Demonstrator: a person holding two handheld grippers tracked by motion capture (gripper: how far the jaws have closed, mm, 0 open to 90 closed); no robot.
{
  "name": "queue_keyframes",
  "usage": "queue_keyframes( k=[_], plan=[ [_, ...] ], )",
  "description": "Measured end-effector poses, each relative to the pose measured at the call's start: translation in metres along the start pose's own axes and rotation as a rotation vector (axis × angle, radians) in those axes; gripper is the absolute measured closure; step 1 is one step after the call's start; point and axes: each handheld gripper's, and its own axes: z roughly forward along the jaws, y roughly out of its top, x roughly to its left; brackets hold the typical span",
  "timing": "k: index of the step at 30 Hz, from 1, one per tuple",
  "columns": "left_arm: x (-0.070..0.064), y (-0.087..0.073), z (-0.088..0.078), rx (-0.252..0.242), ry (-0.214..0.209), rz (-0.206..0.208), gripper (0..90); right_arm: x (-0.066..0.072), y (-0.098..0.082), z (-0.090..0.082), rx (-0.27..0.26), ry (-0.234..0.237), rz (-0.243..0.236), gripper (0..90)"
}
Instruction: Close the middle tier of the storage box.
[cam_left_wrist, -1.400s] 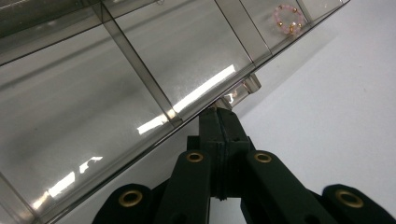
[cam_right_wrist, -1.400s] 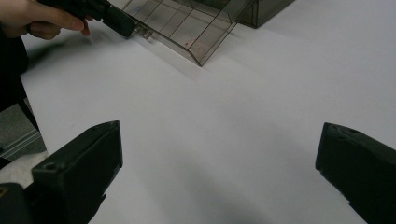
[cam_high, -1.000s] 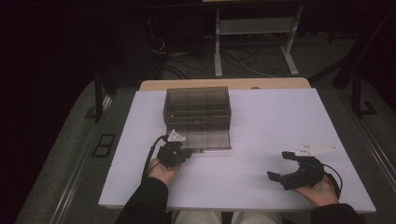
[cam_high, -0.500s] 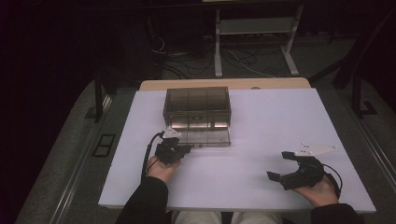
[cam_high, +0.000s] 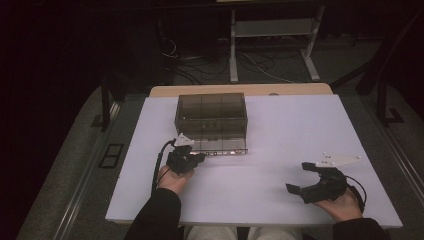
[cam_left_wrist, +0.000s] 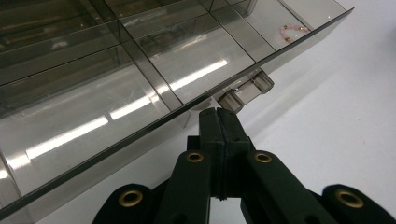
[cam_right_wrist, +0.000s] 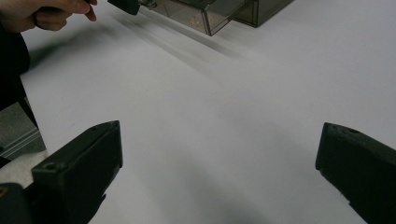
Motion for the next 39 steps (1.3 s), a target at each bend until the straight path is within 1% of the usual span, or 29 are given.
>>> queue_keyframes(
  k=[4, 5, 7, 10, 15, 16, 20, 22, 24, 26, 32, 35, 36, 39],
  plan=[
    [0.002, 0.001, -0.001, -0.006, 0.001, -0.003, 89.1, 0.0, 0.0, 0.0, -0.001, 0.0, 0.002, 0.0],
    [0.001, 0.001, 0.0, -0.015, 0.002, -0.013, 89.1, 0.0, 0.0, 0.0, -0.001, 0.0, 0.002, 0.0],
    [0.002, 0.002, 0.0, -0.013, 0.001, -0.007, 89.1, 0.0, 0.0, 0.0, 0.0, 0.0, 0.002, 0.0],
    [0.002, 0.002, 0.0, -0.017, -0.001, -0.011, 89.2, 0.0, 0.0, 0.0, 0.001, 0.0, 0.0, 0.0],
    [0.004, 0.005, 0.002, -0.029, -0.001, -0.021, 89.2, 0.0, 0.0, 0.0, 0.001, 0.001, 0.001, 0.0],
    [0.004, 0.005, 0.002, -0.036, -0.003, -0.029, 89.1, 0.0, 0.0, 0.0, 0.001, 0.001, 0.001, 0.0],
    [0.004, 0.006, 0.003, -0.038, -0.003, -0.025, 89.1, 0.0, 0.0, 0.0, 0.0, 0.0, 0.002, 0.0],
    [0.004, 0.007, 0.004, -0.047, -0.003, -0.036, 89.2, 0.0, 0.0, 0.0, 0.0, 0.001, 0.001, 0.0],
    [0.004, 0.008, 0.004, -0.044, -0.003, -0.033, 89.2, 0.0, 0.0, 0.0, 0.0, 0.0, 0.001, 0.0],
    [0.005, 0.009, 0.005, -0.054, -0.004, -0.043, 89.2, 0.0, 0.0, 0.0, 0.0, 0.0, 0.002, 0.0],
    [0.006, 0.01, 0.006, -0.055, -0.003, -0.038, 89.2, -0.001, 0.0, 0.0, 0.001, 0.0, 0.002, 0.0],
    [0.007, 0.011, 0.006, -0.059, -0.007, -0.043, 89.2, -0.001, 0.0, 0.0, 0.001, 0.0, 0.002, 0.0],
    [0.007, 0.012, 0.006, -0.054, -0.005, -0.037, 89.2, -0.001, 0.0, 0.0, 0.001, 0.0, 0.002, 0.0],
    [0.007, 0.013, 0.006, -0.065, -0.004, -0.047, 89.2, -0.001, 0.0, 0.0, 0.001, 0.0, 0.003, 0.0]
  ],
)
